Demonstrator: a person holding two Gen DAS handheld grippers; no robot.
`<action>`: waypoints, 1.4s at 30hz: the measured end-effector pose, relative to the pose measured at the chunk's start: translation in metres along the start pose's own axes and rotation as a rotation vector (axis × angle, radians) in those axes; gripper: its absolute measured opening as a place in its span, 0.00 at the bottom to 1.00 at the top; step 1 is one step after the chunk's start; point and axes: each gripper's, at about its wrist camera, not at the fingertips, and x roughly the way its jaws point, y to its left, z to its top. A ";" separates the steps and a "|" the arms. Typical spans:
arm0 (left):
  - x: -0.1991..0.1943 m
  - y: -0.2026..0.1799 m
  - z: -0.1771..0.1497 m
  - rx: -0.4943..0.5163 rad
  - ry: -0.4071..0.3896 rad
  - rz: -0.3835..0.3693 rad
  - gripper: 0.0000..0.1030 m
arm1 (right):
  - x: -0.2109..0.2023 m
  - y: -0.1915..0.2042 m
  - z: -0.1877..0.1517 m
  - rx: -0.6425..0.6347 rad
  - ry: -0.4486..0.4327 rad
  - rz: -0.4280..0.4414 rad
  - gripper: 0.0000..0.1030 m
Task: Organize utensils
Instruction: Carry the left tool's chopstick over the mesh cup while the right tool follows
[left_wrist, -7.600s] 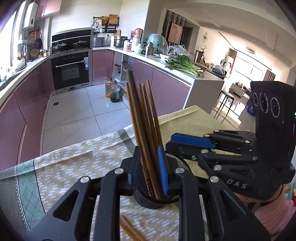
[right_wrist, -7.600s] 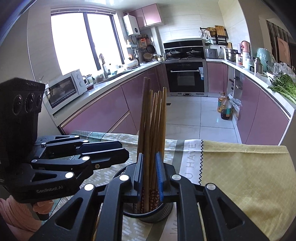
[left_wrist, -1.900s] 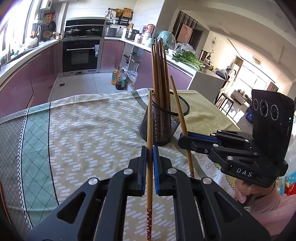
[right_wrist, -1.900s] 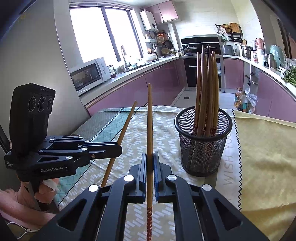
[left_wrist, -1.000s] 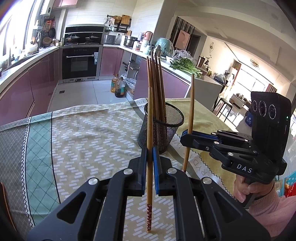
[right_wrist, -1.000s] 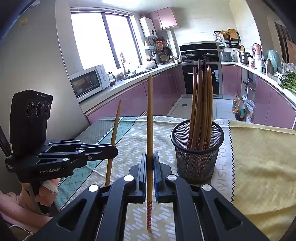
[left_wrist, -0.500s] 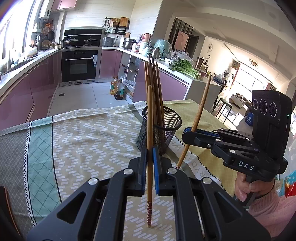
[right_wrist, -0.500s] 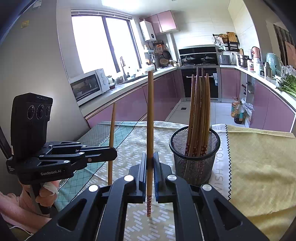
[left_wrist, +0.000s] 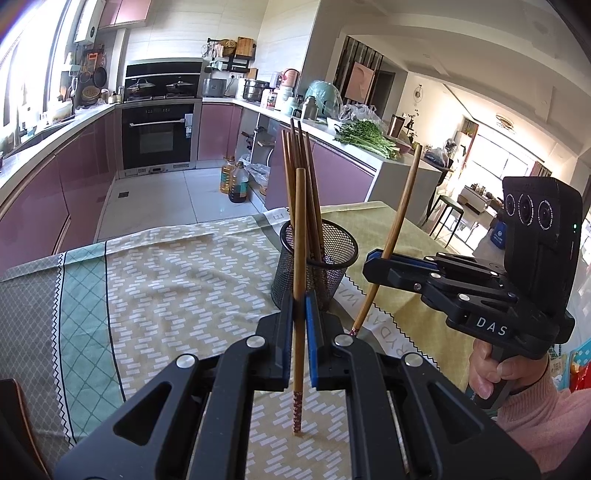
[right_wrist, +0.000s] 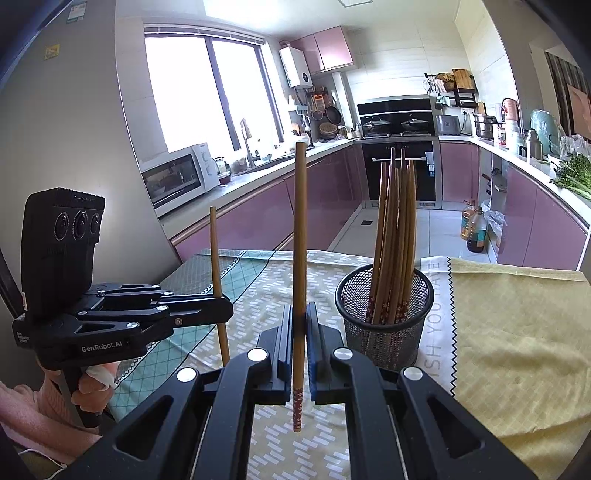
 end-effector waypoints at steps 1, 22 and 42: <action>-0.001 -0.001 0.001 0.002 0.000 0.001 0.07 | 0.000 0.000 0.001 -0.001 -0.001 0.000 0.06; -0.005 -0.012 0.019 0.049 -0.005 0.002 0.07 | -0.004 -0.004 0.015 -0.010 -0.029 -0.008 0.06; -0.009 -0.012 0.033 0.071 -0.012 -0.001 0.07 | -0.005 -0.002 0.026 -0.015 -0.046 -0.004 0.06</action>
